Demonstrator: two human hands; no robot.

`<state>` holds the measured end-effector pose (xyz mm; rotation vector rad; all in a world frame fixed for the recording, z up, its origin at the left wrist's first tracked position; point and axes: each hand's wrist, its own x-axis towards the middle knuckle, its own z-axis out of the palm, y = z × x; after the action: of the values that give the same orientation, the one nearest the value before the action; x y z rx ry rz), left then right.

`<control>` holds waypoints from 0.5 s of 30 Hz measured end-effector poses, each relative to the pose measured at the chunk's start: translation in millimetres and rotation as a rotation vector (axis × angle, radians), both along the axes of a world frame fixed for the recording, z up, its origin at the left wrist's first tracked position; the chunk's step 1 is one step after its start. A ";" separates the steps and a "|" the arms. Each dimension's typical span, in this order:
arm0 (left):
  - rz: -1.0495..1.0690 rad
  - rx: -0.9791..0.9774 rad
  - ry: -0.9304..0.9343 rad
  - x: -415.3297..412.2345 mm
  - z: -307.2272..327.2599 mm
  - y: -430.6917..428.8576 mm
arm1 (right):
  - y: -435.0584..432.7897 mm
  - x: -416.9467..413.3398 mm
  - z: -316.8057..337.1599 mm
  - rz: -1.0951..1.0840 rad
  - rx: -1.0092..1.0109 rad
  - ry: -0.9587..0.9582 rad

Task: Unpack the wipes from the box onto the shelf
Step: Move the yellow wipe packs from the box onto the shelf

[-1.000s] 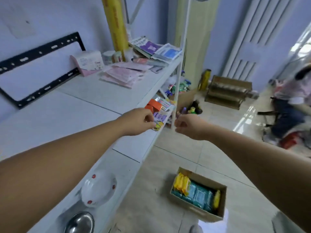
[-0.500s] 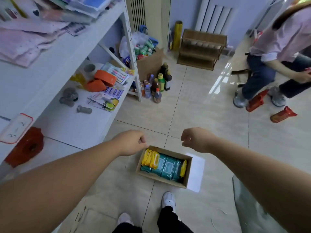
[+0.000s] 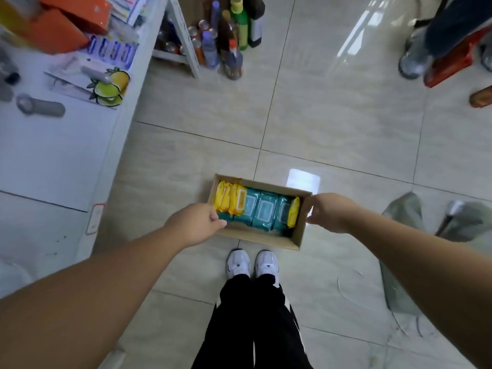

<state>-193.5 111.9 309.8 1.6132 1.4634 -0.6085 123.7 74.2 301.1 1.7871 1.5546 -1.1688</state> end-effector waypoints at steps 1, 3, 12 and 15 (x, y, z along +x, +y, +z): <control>0.005 -0.015 0.006 3.5 -24.3 -1.7 | -0.8 2.6 -22.1 0.001 -0.009 -0.029; 0.018 -0.038 0.015 10.1 -74.6 -4.2 | -4.1 7.6 -67.4 -0.002 -0.028 -0.085; 0.119 -0.049 0.019 24.8 -271.1 -7.4 | -8.9 14.1 -254.5 0.111 -0.065 -0.141; 0.122 -0.037 0.020 25.9 -318.5 -9.0 | -8.2 13.4 -296.8 0.181 -0.070 -0.198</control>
<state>-167.6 102.9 -8.7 1.4815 1.5442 -0.5797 137.1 66.0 4.3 1.6253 1.5054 -0.9202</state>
